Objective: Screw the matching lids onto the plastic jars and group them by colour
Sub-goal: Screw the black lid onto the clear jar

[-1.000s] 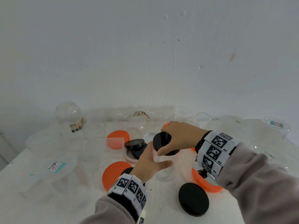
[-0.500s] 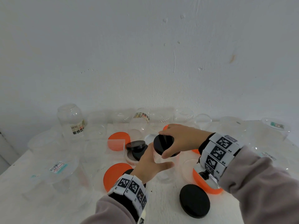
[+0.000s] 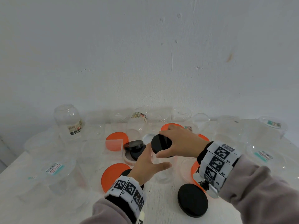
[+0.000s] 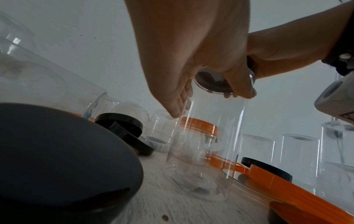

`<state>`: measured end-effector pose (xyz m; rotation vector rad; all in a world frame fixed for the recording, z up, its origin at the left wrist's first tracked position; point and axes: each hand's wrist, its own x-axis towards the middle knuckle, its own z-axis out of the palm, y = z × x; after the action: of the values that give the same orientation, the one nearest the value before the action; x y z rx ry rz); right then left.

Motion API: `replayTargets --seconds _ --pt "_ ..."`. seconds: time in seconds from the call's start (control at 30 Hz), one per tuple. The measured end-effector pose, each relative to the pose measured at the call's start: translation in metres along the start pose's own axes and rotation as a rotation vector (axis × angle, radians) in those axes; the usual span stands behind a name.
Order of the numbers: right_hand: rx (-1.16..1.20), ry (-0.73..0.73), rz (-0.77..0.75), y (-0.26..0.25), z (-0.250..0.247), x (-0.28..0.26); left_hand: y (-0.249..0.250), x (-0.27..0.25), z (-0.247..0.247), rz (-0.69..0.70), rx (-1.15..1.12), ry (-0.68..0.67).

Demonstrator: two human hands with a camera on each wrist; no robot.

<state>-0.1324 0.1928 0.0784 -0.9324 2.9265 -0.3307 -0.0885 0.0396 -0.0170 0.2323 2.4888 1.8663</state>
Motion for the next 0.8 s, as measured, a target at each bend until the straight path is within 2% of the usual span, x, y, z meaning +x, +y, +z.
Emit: replayTargets --seconds 0.53,0.8 --pt "-0.007 0.034 0.049 -0.008 0.011 -0.011 0.007 -0.003 -0.001 0.014 -0.003 -0.044" --pt "0.061 0.036 0.064 -0.008 0.013 -0.019 0.007 -0.006 0.0 0.044 0.023 -0.049"
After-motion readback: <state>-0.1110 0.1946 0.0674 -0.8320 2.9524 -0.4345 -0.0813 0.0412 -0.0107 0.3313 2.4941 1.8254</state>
